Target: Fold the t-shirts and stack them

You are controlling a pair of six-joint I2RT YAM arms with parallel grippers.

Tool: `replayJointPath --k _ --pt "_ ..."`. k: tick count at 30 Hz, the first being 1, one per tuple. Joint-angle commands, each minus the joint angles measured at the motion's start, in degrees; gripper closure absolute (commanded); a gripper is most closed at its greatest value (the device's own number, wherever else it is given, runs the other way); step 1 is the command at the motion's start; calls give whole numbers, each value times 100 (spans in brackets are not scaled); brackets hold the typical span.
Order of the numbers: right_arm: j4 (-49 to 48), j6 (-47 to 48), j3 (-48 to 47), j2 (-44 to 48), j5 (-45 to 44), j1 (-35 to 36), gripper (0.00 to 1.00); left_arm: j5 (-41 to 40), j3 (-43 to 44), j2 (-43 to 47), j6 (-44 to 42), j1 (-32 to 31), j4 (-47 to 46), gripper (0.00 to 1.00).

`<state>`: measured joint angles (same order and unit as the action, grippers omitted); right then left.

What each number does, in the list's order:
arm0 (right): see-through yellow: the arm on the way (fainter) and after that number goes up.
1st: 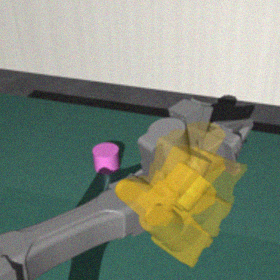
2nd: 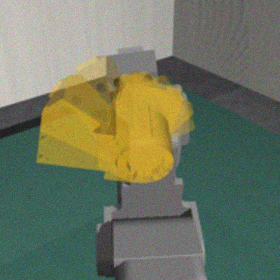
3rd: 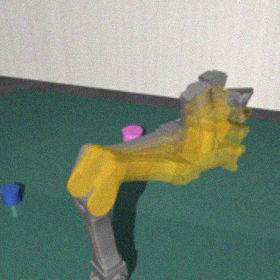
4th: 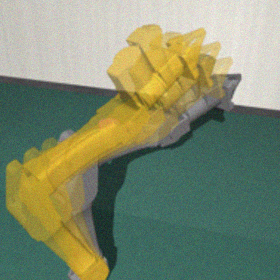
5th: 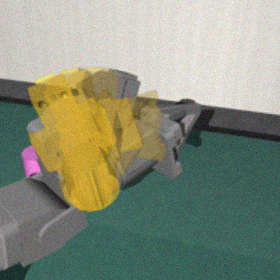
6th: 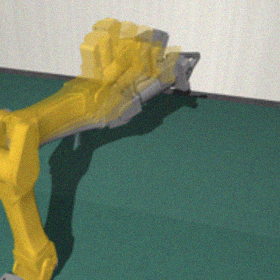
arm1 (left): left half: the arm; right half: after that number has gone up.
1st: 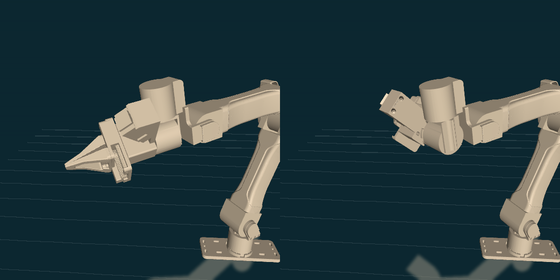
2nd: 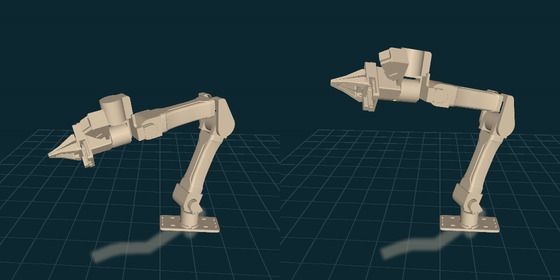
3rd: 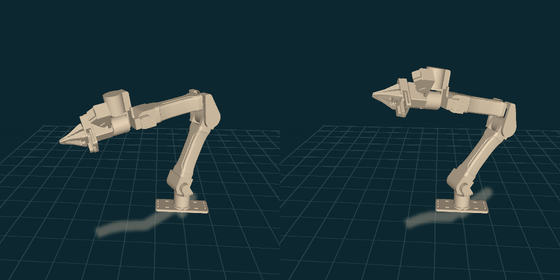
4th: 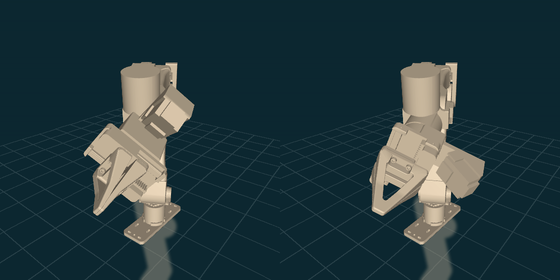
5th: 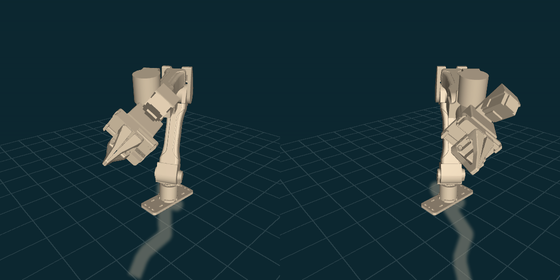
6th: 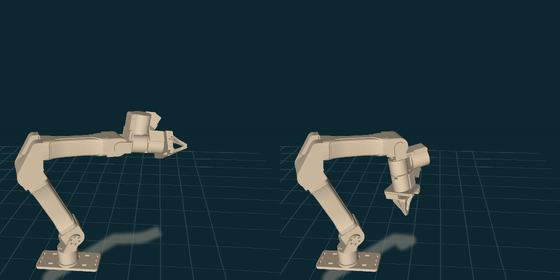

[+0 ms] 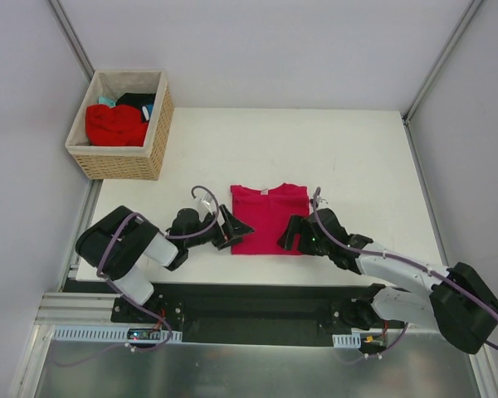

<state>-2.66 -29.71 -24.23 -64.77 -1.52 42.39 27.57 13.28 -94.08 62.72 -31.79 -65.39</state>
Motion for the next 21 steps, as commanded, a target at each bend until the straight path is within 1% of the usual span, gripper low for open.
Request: replayJointPath --k 1,3,4,7,8,9,10,11,12,13,16,19,21 --pt "1197 -316 155 404 -770 374 10 -375 -537 249 -137 -195 1747 2" --pt "1302 -360 111 457 -876 480 10 -410 -554 599 -163 -248 1958 2" --pt "1346 -334 50 465 -937 498 10 -393 -520 723 -198 -266 2229 2" --pt "1662 -70 -432 413 -1183 533 10 -471 -73 1391 -461 -292 3002 1" --pt "1733 17 -582 395 -1228 551 10 -542 373 1575 -601 -293 3841 1" --pt "1881 236 -957 378 -1280 551 10 -621 621 1917 -855 -293 4197 1" --pt "1970 334 -1144 343 -1376 551 10 -691 1111 2068 -988 -293 4496 1" --pt "2066 448 -1380 212 -1403 551 9 -788 1385 2165 -1111 -284 5074 1" --pt "2241 640 -1792 141 -1430 551 9 -788 1632 2244 -1304 -284 5280 1" --pt "2330 729 -2022 53 -1482 551 9 -780 2034 2263 -1367 -275 5456 1" --pt "2489 1054 -2700 -228 -1561 525 9 -709 2511 2219 -1438 -275 5659 1" --pt "2454 1292 -3087 -571 -1615 376 9 -780 2706 1991 -1447 -258 5668 1" --pt "2288 1354 -3167 -903 -1501 87 9 -815 2750 1719 -1447 -223 5581 1"
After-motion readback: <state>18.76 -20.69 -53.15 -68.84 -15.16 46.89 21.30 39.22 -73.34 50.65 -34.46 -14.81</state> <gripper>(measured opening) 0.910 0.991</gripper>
